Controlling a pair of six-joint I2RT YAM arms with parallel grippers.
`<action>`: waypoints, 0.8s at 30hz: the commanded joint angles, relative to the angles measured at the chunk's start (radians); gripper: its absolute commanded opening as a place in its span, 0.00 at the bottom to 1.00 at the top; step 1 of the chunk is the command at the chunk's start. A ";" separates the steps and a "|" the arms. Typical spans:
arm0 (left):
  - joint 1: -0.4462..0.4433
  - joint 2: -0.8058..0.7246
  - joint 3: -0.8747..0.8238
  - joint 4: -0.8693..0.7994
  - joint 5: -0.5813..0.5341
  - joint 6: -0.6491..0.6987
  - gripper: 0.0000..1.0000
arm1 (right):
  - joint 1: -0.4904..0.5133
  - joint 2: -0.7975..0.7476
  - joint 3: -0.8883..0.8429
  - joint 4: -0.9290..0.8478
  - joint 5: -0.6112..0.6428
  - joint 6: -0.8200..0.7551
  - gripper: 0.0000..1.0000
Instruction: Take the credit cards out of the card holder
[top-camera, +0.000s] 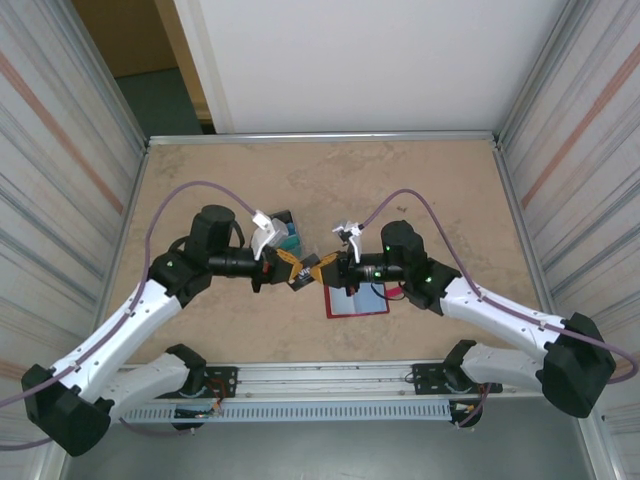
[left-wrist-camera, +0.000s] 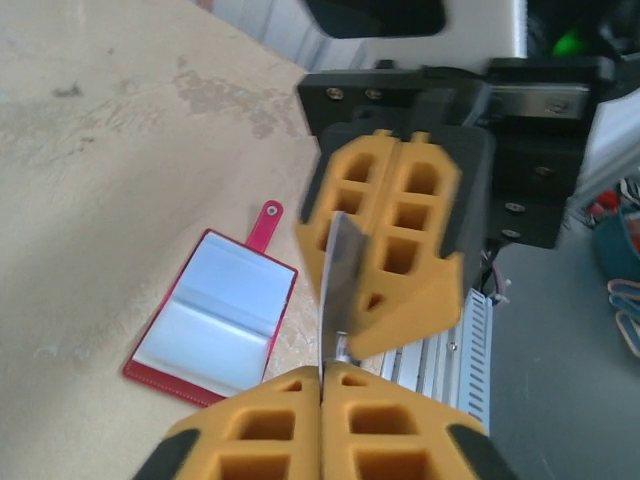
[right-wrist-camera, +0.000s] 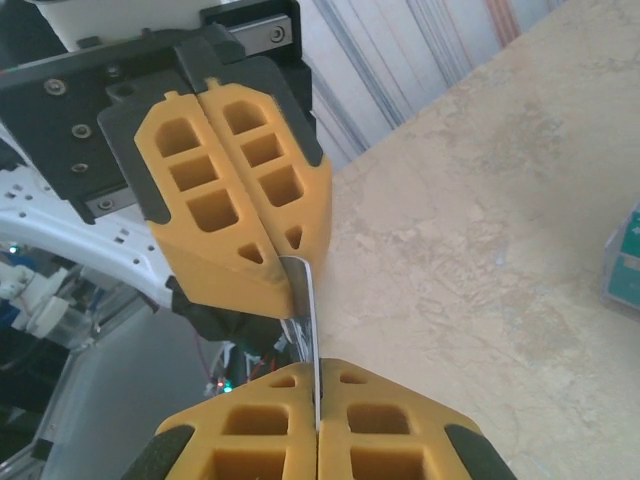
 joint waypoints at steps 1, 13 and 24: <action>-0.001 0.015 0.029 0.021 0.027 0.029 0.00 | 0.004 -0.044 0.043 -0.018 0.046 -0.040 0.09; 0.054 0.074 0.065 0.023 -0.374 0.263 0.00 | -0.019 -0.247 0.046 -0.351 0.505 -0.092 0.90; 0.231 0.294 0.091 0.202 -0.469 0.517 0.00 | -0.038 -0.384 0.049 -0.556 0.869 -0.047 0.99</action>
